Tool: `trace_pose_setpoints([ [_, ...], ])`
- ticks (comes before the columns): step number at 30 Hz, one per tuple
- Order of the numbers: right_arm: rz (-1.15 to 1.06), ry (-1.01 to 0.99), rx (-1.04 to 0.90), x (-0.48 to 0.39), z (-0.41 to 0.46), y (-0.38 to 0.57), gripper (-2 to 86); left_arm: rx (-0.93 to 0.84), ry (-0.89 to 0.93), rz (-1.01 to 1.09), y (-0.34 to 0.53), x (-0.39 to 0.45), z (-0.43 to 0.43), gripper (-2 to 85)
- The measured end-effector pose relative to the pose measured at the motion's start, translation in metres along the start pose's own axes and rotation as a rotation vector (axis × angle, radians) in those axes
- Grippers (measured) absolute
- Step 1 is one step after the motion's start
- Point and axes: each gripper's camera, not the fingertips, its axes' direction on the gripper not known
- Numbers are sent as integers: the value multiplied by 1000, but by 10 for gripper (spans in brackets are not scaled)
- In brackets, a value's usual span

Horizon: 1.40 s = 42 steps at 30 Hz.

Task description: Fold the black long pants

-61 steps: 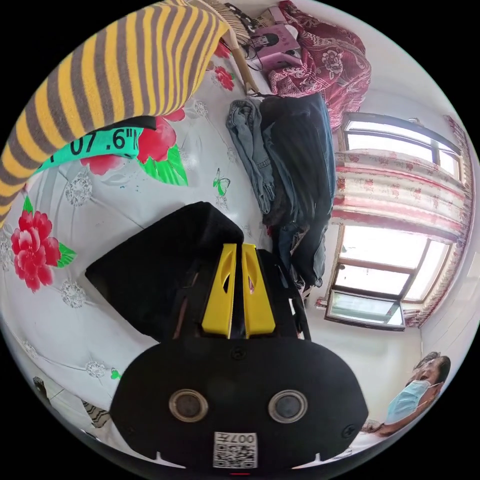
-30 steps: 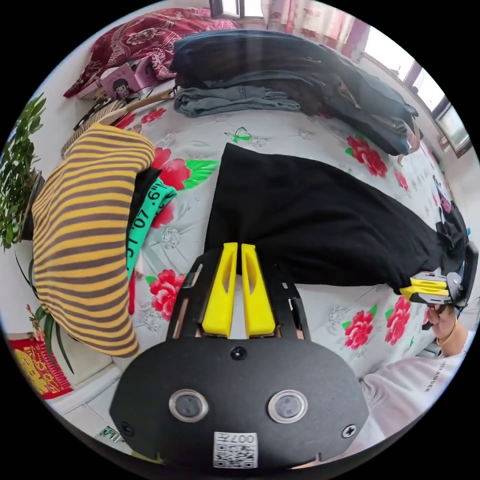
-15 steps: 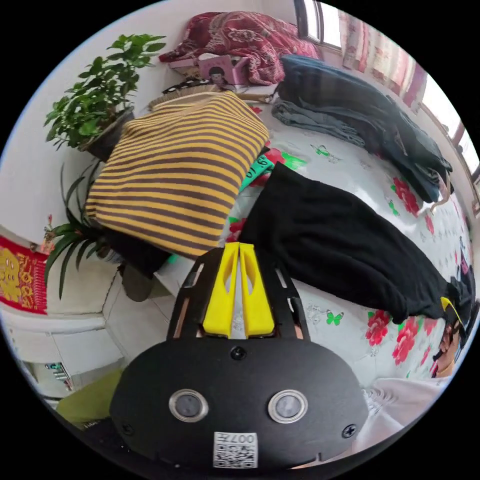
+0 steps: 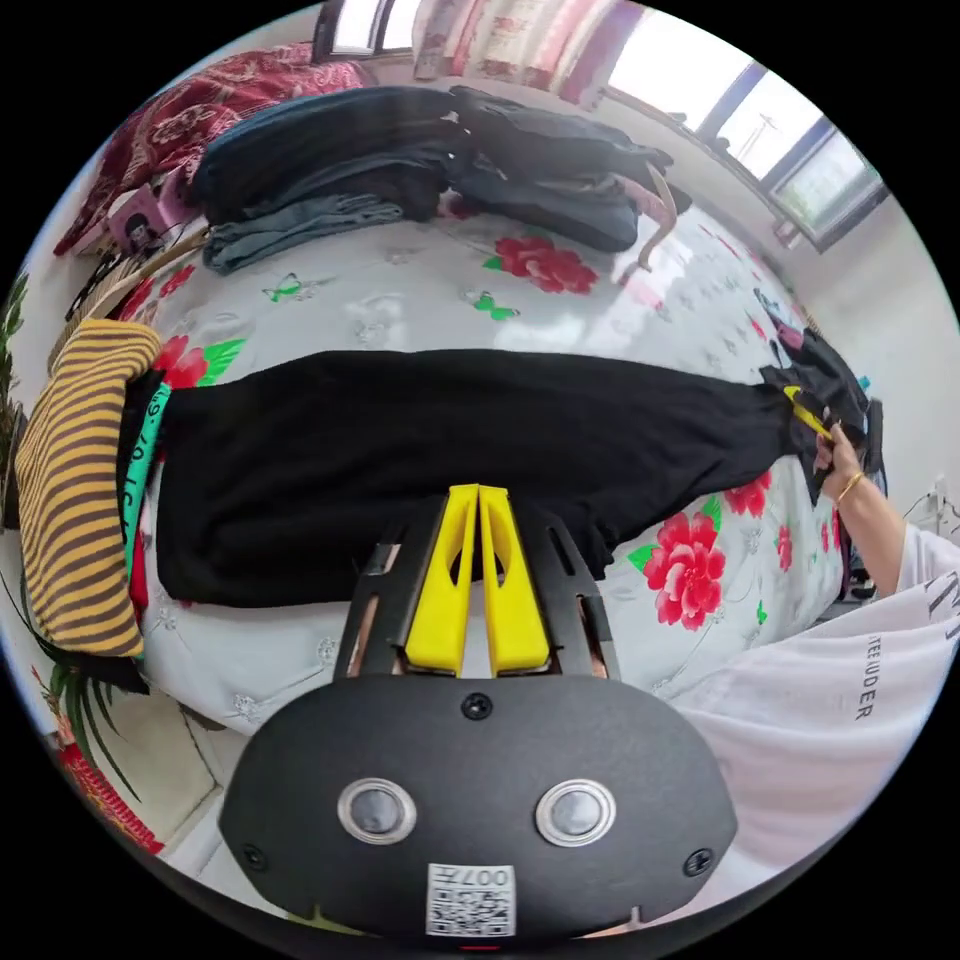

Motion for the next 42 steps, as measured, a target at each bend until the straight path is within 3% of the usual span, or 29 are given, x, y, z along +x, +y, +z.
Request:
trace_pose_setpoints([
  [5,-296,-71,69,-65,-22,8,82,-53,-109,51,-12,21,19,-10],
  [9,-244,-189,79,-30,-25,19,100,-89,-133,76,-23,25,22,-10],
  [13,-35,-263,61,39,-14,33,93,-64,-150,72,-19,26,21,-10],
  [18,-195,-286,-33,9,12,18,82,-63,-185,98,-18,26,22,-10],
  [22,-262,-319,-214,-25,54,3,58,-70,-188,104,-17,19,22,-10],
  [24,-282,-223,-203,-28,51,6,32,-71,-188,119,-15,14,22,-10],
  [25,-276,-204,-99,-21,31,12,22,-71,-186,126,-14,11,21,-10],
  [29,-33,-90,210,57,-45,56,6,-62,-171,121,-9,-3,20,-10],
  [34,197,-86,66,138,-28,102,12,-18,-131,104,6,-31,18,-10],
  [42,467,-251,175,169,-33,149,72,-24,-40,7,20,-83,3,-9],
])
